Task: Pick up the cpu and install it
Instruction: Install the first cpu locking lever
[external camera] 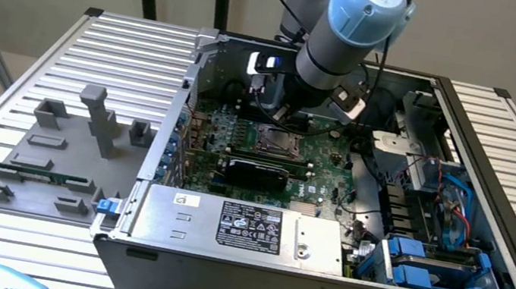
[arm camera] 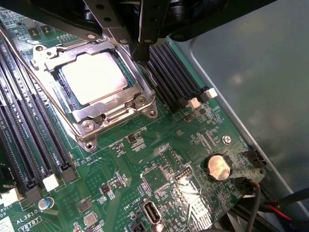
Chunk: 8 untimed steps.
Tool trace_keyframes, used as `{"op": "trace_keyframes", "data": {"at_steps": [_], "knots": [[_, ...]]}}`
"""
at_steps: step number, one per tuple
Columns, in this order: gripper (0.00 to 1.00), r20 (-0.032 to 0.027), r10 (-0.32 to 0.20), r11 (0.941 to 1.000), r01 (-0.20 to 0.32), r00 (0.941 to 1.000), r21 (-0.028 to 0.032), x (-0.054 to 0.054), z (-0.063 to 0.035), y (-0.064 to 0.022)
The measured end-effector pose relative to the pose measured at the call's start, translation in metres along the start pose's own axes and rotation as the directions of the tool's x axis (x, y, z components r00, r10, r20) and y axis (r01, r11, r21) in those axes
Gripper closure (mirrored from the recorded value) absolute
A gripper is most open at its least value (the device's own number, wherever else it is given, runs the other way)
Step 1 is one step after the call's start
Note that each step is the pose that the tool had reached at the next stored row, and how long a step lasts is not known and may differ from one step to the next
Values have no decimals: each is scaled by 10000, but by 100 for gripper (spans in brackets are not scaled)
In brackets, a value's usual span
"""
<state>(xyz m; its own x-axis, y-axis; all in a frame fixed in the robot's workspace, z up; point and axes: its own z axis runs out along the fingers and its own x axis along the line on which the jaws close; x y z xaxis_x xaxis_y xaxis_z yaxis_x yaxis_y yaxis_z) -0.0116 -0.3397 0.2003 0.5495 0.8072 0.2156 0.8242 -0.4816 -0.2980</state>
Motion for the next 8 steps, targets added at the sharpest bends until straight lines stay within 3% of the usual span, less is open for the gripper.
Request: {"op": "trace_keyframes", "data": {"at_steps": [8], "knots": [[89, 5, -22, 10000, 22, 10000, 5, 1, 30, 21]]}}
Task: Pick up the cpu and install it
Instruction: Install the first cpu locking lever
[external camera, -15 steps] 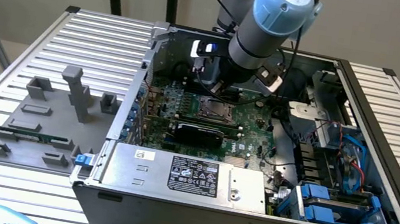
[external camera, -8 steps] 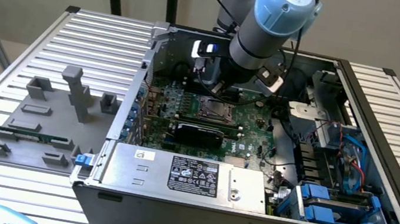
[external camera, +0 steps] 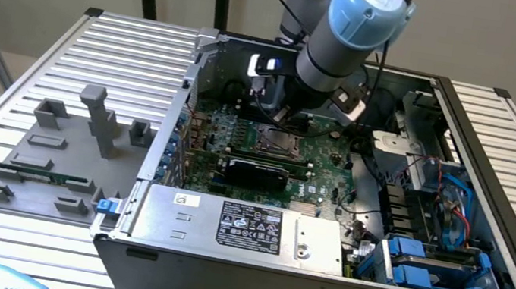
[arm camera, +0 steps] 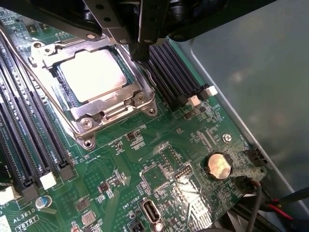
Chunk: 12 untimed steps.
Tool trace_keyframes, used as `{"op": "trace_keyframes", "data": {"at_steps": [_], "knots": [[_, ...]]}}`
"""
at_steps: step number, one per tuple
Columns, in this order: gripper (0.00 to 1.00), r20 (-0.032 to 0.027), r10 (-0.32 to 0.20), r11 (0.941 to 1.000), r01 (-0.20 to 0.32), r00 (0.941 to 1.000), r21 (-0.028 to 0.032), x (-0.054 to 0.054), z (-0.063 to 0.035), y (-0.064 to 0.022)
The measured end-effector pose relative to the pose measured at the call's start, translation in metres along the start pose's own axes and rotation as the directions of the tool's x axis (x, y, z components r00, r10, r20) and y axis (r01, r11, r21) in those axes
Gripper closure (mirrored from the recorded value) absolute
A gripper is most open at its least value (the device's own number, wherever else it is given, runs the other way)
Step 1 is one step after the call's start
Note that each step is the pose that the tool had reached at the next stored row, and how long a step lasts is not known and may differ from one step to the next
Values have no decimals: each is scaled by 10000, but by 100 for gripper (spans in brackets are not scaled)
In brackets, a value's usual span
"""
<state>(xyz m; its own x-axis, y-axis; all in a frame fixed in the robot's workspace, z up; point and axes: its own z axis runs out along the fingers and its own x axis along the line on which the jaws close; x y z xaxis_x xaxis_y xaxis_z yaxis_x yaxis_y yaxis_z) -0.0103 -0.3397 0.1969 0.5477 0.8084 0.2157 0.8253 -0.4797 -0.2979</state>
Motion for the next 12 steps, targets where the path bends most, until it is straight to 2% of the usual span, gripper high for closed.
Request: {"op": "trace_keyframes", "data": {"at_steps": [12], "knots": [[89, 16, -31, 10000, 31, 10000, 10, 9, 34, 44]]}}
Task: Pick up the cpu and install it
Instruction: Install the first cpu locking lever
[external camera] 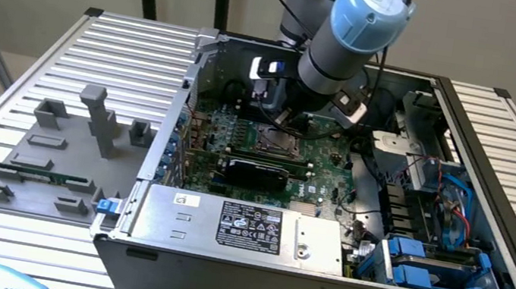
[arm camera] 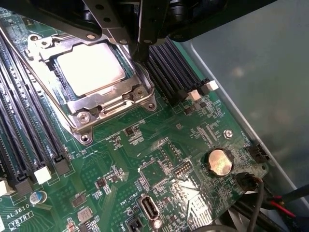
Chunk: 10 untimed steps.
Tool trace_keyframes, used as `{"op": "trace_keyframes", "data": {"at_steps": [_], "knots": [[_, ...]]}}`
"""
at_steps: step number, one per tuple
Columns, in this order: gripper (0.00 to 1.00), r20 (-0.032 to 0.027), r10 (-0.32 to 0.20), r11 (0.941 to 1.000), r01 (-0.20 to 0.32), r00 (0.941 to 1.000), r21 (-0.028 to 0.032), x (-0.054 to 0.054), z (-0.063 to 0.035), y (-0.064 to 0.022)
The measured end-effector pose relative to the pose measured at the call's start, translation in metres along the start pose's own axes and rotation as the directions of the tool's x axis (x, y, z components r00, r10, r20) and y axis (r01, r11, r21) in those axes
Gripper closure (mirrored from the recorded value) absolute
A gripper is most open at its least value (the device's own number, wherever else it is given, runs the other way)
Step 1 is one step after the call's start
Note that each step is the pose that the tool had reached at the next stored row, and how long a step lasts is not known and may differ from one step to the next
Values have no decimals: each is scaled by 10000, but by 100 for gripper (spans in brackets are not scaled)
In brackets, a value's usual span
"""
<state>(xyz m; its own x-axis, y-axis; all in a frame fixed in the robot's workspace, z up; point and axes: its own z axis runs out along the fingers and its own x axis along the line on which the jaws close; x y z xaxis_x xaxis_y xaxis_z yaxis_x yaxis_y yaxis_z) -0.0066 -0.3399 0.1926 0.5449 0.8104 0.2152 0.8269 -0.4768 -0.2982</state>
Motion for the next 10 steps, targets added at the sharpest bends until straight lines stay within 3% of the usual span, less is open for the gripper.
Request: {"op": "trace_keyframes", "data": {"at_steps": [10], "knots": [[89, 12, -3, 10000, 2, 10000, 20, 2, -31, 8]]}}
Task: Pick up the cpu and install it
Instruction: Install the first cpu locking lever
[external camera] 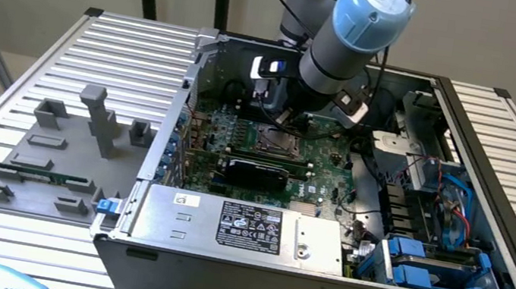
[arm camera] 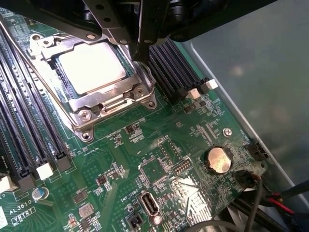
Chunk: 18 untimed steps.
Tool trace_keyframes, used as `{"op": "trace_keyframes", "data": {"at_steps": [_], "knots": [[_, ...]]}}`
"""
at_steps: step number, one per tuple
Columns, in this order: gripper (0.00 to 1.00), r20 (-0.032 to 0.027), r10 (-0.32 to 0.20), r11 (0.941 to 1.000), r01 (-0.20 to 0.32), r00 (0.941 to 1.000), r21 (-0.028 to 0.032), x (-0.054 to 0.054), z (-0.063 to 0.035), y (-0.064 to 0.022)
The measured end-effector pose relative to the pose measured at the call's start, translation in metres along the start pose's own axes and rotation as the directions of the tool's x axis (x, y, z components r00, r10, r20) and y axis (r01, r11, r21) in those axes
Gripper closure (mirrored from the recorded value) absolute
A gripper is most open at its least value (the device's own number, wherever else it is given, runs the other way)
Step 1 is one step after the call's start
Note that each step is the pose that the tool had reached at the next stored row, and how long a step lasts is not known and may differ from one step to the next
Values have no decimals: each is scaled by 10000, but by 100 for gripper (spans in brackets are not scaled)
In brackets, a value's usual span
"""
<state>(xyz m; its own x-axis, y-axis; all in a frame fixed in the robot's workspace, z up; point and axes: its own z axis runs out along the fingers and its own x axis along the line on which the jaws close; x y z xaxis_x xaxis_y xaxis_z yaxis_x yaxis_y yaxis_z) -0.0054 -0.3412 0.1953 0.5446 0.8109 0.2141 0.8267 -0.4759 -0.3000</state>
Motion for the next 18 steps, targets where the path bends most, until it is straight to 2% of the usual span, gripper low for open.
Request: {"op": "trace_keyframes", "data": {"at_steps": [8, 18], "knots": [[89, 3, -2, 10000, 2, 10000, 0, -35, -10, -69], [89, 1, -4, 10000, 4, 10000, 2, -1, -11, -94]]}}
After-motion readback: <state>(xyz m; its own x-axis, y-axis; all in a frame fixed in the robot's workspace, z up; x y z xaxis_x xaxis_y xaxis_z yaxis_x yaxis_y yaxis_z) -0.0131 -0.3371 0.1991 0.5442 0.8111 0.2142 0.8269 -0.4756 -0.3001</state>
